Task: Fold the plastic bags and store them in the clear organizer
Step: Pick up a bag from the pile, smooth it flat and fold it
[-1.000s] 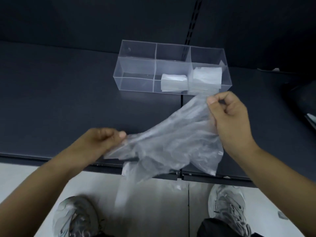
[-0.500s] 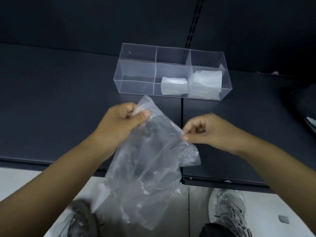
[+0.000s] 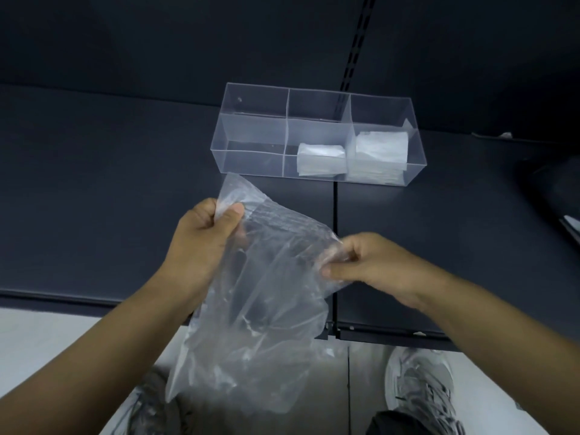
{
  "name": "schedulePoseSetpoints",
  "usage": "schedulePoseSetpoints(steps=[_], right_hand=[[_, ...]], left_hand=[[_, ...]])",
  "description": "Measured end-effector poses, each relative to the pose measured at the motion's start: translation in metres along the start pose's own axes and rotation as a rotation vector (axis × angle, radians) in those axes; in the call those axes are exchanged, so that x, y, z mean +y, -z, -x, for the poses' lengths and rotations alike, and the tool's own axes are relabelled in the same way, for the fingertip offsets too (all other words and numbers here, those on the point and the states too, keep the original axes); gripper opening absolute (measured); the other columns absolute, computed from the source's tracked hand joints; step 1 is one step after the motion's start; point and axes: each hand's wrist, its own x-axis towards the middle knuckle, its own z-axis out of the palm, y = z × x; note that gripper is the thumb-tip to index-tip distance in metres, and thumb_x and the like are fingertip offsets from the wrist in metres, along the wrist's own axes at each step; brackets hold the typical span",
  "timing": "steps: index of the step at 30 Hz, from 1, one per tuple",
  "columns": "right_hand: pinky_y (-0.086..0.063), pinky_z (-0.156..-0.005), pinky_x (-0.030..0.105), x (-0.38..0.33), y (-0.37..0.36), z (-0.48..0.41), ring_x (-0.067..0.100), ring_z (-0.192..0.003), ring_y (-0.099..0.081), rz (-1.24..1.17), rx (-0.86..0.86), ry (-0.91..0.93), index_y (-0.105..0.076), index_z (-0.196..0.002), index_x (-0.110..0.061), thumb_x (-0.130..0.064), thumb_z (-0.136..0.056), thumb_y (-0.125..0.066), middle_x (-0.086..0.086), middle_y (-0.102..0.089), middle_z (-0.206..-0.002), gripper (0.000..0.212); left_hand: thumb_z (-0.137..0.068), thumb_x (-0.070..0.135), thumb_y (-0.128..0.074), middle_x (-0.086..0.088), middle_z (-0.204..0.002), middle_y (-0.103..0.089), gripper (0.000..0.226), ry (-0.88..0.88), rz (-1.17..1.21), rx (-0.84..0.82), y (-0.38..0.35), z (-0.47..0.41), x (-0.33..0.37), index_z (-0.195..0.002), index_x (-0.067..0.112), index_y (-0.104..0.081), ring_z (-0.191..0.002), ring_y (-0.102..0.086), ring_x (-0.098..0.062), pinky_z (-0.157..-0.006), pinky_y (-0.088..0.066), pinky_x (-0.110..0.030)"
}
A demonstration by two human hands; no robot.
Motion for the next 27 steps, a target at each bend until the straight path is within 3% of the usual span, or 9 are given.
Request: schedulePoseSetpoints(steps=[4, 7, 11, 13, 15, 18, 21, 23, 27], right_hand=[[-0.053, -0.072, 0.022, 0.003, 0.017, -0.004, 0.016, -0.078, -0.068, -0.239, 0.211, 0.015, -0.069, -0.095, -0.007, -0.011, -0.093, -0.058, 0.006, -0.074, -0.086, 0.011], [-0.056, -0.069, 0.029, -0.005, 0.030, -0.009, 0.018, -0.070, -0.068, -0.406, 0.409, 0.075, -0.068, -0.093, -0.005, -0.019, -0.091, -0.062, 0.009, -0.073, -0.082, 0.015], [-0.049, -0.072, 0.031, -0.019, 0.045, -0.016, 0.016, -0.068, -0.058, -0.218, 0.581, 0.185, -0.068, -0.079, -0.008, -0.029, -0.084, -0.071, 0.008, -0.066, -0.075, 0.021], [-0.047, -0.069, 0.031, -0.024, 0.050, -0.019, 0.016, -0.066, -0.056, -0.109, 0.577, 0.221, -0.067, -0.073, -0.013, -0.032, -0.084, -0.072, 0.006, -0.065, -0.071, 0.022], [-0.045, -0.066, 0.024, -0.030, 0.047, -0.021, 0.010, -0.061, -0.056, -0.049, 0.485, 0.253, -0.065, -0.069, -0.020, -0.034, -0.083, -0.072, -0.001, -0.066, -0.067, 0.021], [-0.042, -0.060, 0.014, -0.045, 0.026, -0.028, 0.001, -0.052, -0.052, 0.047, 0.285, 0.304, -0.065, -0.073, -0.014, -0.031, -0.085, -0.070, -0.009, -0.061, -0.058, 0.021], [-0.041, -0.057, 0.016, -0.055, 0.010, -0.036, 0.002, -0.052, -0.050, 0.138, 0.172, 0.343, -0.067, -0.080, -0.004, -0.030, -0.088, -0.067, -0.006, -0.061, -0.058, 0.027], [-0.037, -0.050, 0.013, -0.053, 0.015, -0.039, 0.000, -0.045, -0.044, 0.154, 0.153, 0.317, -0.066, -0.079, -0.004, -0.031, -0.088, -0.067, -0.011, -0.056, -0.052, 0.028], [-0.042, -0.056, 0.009, -0.021, 0.053, -0.038, -0.006, -0.053, -0.055, 0.238, 0.318, 0.199, -0.067, -0.074, -0.017, -0.036, -0.084, -0.070, -0.013, -0.065, -0.059, 0.022]], left_hand=[[-0.093, 0.034, -0.059, 0.001, -0.058, -0.053, 0.037, 0.020, 0.069, 0.034, 0.005, -0.003, -0.009, -0.062, 0.015, -0.052, -0.055, -0.051, -0.012, -0.053, -0.049, -0.029], [-0.093, 0.034, -0.059, 0.004, -0.054, -0.044, 0.044, 0.009, 0.010, 0.034, 0.004, 0.002, -0.018, -0.052, 0.023, -0.047, -0.053, -0.043, -0.009, -0.055, -0.041, -0.023], [-0.095, 0.029, -0.057, -0.008, -0.067, -0.057, 0.034, 0.026, -0.010, -0.003, 0.003, 0.009, -0.029, -0.083, -0.003, -0.056, -0.061, -0.052, -0.018, -0.058, -0.044, -0.024], [-0.091, 0.032, -0.061, 0.000, -0.069, -0.056, 0.036, -0.044, -0.227, 0.069, 0.008, 0.009, -0.030, -0.085, -0.003, -0.053, -0.060, -0.051, -0.012, -0.054, -0.039, -0.014], [-0.083, 0.042, -0.065, 0.004, -0.091, -0.051, 0.044, -0.187, -0.329, 0.137, 0.013, 0.006, -0.022, -0.097, 0.004, -0.049, -0.078, -0.051, -0.010, -0.066, -0.037, -0.012], [-0.068, 0.062, -0.063, 0.017, -0.127, -0.047, 0.083, -0.200, -0.267, -0.106, 0.000, -0.005, 0.009, -0.137, 0.023, -0.040, -0.113, -0.046, 0.004, -0.086, -0.034, -0.009], [-0.076, 0.050, -0.071, 0.014, -0.099, -0.071, 0.047, -0.090, -0.150, -0.440, -0.022, -0.017, 0.026, -0.114, 0.022, -0.063, -0.091, -0.064, 0.006, -0.075, -0.046, -0.008], [-0.083, 0.033, -0.072, 0.007, -0.072, -0.072, 0.017, -0.042, -0.058, -0.359, -0.023, -0.026, 0.020, -0.085, 0.017, -0.071, -0.066, -0.066, 0.000, -0.063, -0.049, -0.010], [-0.089, 0.028, -0.067, 0.010, -0.051, -0.061, 0.028, 0.004, -0.108, -0.082, 0.007, -0.036, -0.012, -0.066, 0.012, -0.065, -0.049, -0.054, 0.000, -0.053, -0.044, -0.010]])
